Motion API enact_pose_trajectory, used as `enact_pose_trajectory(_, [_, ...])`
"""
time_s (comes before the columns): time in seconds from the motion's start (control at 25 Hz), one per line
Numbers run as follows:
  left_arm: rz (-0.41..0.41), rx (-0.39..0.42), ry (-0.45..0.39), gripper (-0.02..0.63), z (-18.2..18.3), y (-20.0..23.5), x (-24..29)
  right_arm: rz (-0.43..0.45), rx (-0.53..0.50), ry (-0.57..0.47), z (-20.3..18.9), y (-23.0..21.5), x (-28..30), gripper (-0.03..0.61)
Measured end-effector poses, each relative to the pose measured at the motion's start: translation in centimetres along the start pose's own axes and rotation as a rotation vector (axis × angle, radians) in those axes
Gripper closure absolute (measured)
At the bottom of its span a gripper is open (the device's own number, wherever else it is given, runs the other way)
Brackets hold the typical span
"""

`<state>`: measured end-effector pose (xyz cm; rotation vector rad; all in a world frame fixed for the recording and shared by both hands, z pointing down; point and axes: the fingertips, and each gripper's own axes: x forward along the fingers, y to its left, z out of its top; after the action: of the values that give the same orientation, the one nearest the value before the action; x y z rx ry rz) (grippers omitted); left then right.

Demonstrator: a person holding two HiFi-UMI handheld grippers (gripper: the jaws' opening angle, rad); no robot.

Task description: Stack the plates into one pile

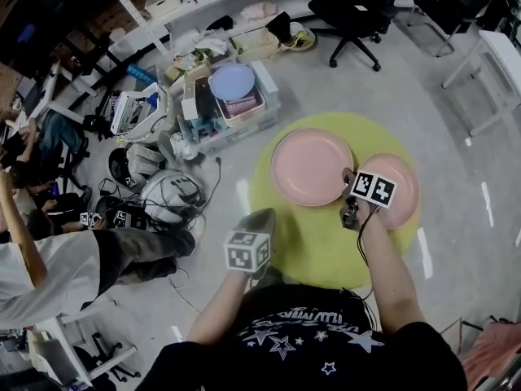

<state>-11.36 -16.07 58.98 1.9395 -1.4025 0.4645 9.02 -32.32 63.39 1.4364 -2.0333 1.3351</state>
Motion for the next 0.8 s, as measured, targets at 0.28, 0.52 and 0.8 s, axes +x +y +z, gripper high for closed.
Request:
enact_pose_trajectory(0.28, [-0.022,-0.007,0.005,0.594,0.0,-0.9,-0.3,0.020,-0.074,0.018,-0.2,1.5,0.0,0.415])
enact_pose_trajectory(0.52, [-0.024,0.005,0.000,0.594,-0.1,-1.2,-0.7,-0.004,-0.149,0.031,-0.7,1.7,-0.7,0.359])
enact_pose_trajectory(0.8, [-0.037,0.015,-0.005,0.594,-0.4,-1.5,-0.8,-0.001,-0.179,0.006,-0.9,1.9,-1.9,0.359])
